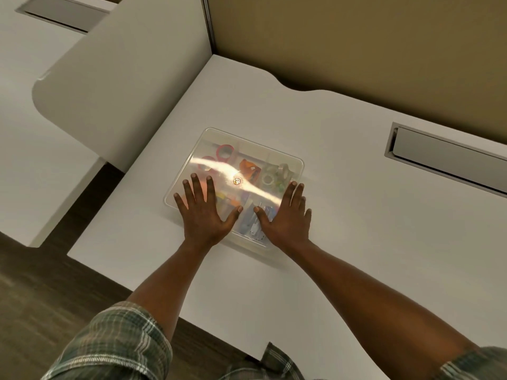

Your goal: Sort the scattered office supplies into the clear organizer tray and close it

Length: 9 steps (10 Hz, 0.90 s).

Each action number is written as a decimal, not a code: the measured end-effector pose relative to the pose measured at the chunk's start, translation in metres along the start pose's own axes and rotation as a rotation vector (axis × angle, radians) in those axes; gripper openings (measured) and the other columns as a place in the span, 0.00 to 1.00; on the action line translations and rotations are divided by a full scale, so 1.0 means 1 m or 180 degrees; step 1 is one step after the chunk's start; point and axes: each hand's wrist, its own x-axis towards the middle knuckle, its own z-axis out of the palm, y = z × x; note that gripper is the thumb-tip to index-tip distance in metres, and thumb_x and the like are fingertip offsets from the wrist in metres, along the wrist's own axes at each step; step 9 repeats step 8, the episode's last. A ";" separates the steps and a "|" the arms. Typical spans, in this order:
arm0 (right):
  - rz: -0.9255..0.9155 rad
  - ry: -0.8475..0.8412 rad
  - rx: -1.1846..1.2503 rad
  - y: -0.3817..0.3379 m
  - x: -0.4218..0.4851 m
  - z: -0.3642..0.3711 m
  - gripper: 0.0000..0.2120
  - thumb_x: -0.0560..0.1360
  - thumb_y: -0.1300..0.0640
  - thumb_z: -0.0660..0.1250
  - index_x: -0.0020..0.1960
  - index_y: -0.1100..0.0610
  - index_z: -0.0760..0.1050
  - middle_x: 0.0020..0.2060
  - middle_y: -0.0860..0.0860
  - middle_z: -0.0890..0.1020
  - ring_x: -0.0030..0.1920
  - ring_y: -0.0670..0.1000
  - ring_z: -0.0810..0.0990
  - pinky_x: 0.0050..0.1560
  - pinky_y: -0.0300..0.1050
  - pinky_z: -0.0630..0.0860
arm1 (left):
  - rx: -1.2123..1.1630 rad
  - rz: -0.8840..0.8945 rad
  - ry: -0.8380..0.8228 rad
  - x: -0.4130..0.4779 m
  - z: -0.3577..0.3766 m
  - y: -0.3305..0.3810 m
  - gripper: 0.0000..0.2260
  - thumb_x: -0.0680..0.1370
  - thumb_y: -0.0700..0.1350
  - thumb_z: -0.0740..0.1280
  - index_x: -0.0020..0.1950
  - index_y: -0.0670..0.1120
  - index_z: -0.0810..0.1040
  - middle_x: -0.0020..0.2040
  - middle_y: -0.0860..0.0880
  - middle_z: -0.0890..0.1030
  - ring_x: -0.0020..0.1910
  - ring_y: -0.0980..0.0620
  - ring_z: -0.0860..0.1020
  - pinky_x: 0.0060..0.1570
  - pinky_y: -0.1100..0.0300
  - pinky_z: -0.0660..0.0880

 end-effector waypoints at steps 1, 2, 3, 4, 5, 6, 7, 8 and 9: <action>-0.0034 -0.0037 0.0040 -0.005 0.007 -0.002 0.52 0.73 0.26 0.56 0.80 0.56 0.35 0.80 0.57 0.38 0.79 0.63 0.52 0.75 0.64 0.54 | 0.0016 -0.0009 0.0009 0.006 0.000 -0.004 0.48 0.71 0.76 0.51 0.81 0.47 0.47 0.81 0.41 0.47 0.79 0.37 0.47 0.74 0.33 0.48; -0.0055 -0.0062 0.0072 -0.005 0.010 -0.003 0.53 0.73 0.27 0.58 0.80 0.57 0.36 0.80 0.58 0.39 0.78 0.64 0.54 0.74 0.64 0.57 | 0.0036 -0.0033 -0.0029 0.008 -0.001 -0.004 0.48 0.72 0.76 0.51 0.81 0.47 0.46 0.81 0.40 0.47 0.79 0.37 0.46 0.74 0.33 0.48; -0.0187 -0.0151 0.0210 0.001 0.015 -0.006 0.53 0.73 0.29 0.62 0.80 0.57 0.37 0.80 0.58 0.43 0.76 0.64 0.61 0.71 0.62 0.66 | 0.0070 -0.0020 -0.0041 0.008 -0.002 -0.005 0.47 0.72 0.76 0.50 0.81 0.46 0.46 0.81 0.39 0.47 0.79 0.36 0.47 0.74 0.33 0.49; -0.0295 -0.0236 0.0401 0.009 0.016 -0.011 0.51 0.74 0.33 0.64 0.80 0.55 0.38 0.81 0.56 0.47 0.75 0.62 0.64 0.68 0.60 0.70 | 0.0069 0.0022 -0.0083 0.008 -0.002 -0.006 0.47 0.72 0.75 0.50 0.81 0.46 0.46 0.81 0.39 0.47 0.79 0.35 0.48 0.73 0.33 0.49; -0.0345 -0.0366 0.0605 0.033 0.006 -0.021 0.47 0.76 0.35 0.63 0.80 0.50 0.35 0.81 0.55 0.50 0.77 0.58 0.60 0.69 0.58 0.68 | 0.0105 0.0074 -0.0134 0.007 -0.006 -0.004 0.46 0.73 0.75 0.50 0.81 0.45 0.47 0.80 0.37 0.49 0.78 0.34 0.50 0.72 0.32 0.50; -0.0338 -0.0437 0.0391 0.057 -0.010 -0.031 0.44 0.78 0.34 0.58 0.80 0.48 0.34 0.80 0.55 0.50 0.77 0.58 0.62 0.70 0.58 0.67 | 0.0153 0.0077 -0.0124 0.004 -0.010 -0.001 0.44 0.74 0.73 0.49 0.81 0.44 0.50 0.80 0.36 0.51 0.78 0.33 0.52 0.71 0.31 0.50; -0.0244 -0.0539 -0.0054 0.110 -0.046 -0.041 0.40 0.79 0.35 0.55 0.80 0.51 0.39 0.80 0.56 0.52 0.78 0.58 0.58 0.72 0.59 0.64 | 0.0186 0.0190 0.0092 -0.015 -0.012 0.020 0.39 0.78 0.67 0.49 0.80 0.41 0.53 0.79 0.35 0.54 0.77 0.33 0.55 0.71 0.30 0.52; -0.0150 -0.0482 -0.0268 0.145 -0.068 -0.049 0.39 0.80 0.36 0.55 0.81 0.54 0.43 0.80 0.55 0.51 0.79 0.56 0.53 0.74 0.58 0.61 | 0.0135 0.0430 0.0263 -0.029 -0.012 0.046 0.37 0.79 0.65 0.49 0.80 0.41 0.54 0.79 0.35 0.54 0.77 0.34 0.55 0.72 0.32 0.52; -0.0150 -0.0482 -0.0268 0.145 -0.068 -0.049 0.39 0.80 0.36 0.55 0.81 0.54 0.43 0.80 0.55 0.51 0.79 0.56 0.53 0.74 0.58 0.61 | 0.0135 0.0430 0.0263 -0.029 -0.012 0.046 0.37 0.79 0.65 0.49 0.80 0.41 0.54 0.79 0.35 0.54 0.77 0.34 0.55 0.72 0.32 0.52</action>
